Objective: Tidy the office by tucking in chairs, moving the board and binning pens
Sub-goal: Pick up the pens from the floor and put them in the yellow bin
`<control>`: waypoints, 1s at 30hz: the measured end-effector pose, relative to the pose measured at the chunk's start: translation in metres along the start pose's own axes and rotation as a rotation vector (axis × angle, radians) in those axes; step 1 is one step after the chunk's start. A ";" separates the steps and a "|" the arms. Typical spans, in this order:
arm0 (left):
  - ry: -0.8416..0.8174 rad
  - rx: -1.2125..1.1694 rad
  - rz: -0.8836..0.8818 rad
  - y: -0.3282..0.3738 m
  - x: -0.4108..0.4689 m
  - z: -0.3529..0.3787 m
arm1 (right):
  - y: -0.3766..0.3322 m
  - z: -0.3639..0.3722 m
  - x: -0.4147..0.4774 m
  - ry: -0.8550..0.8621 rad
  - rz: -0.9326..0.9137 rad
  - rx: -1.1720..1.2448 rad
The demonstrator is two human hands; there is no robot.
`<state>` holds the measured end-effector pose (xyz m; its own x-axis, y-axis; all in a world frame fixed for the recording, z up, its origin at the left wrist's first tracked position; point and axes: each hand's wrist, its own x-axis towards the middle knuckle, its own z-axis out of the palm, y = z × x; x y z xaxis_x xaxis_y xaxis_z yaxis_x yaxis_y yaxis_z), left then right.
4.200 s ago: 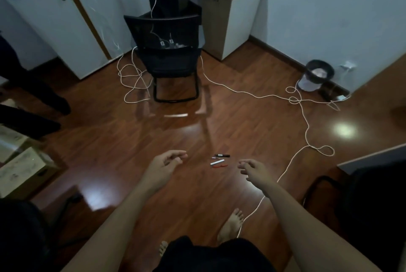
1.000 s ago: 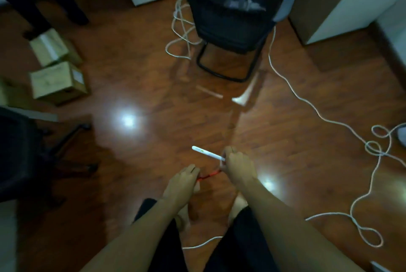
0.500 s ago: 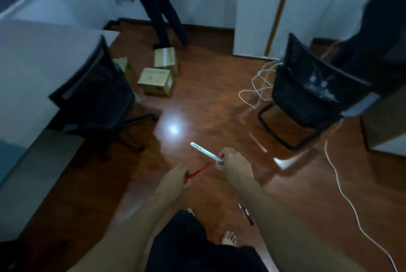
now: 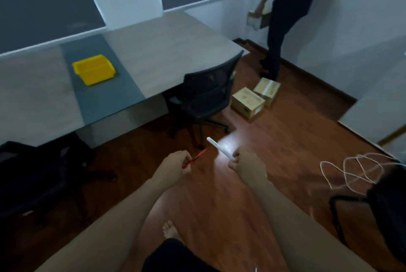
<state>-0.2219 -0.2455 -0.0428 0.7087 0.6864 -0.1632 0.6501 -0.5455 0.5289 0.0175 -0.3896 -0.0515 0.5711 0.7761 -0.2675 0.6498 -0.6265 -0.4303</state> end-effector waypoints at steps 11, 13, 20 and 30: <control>0.128 -0.116 -0.133 -0.135 0.035 -0.108 | -0.175 0.028 0.093 0.025 -0.189 0.020; 0.141 -0.130 -0.150 -0.162 0.043 -0.128 | -0.205 0.035 0.113 0.018 -0.207 0.017; 0.205 -0.138 -0.223 -0.253 0.065 -0.183 | -0.293 0.065 0.174 -0.044 -0.246 -0.003; 0.250 -0.140 -0.336 -0.353 0.103 -0.230 | -0.387 0.100 0.266 -0.091 -0.309 -0.050</control>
<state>-0.4418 0.1282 -0.0547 0.3651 0.9191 -0.1483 0.7775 -0.2135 0.5915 -0.1326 0.0666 -0.0424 0.2972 0.9320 -0.2075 0.8106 -0.3612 -0.4610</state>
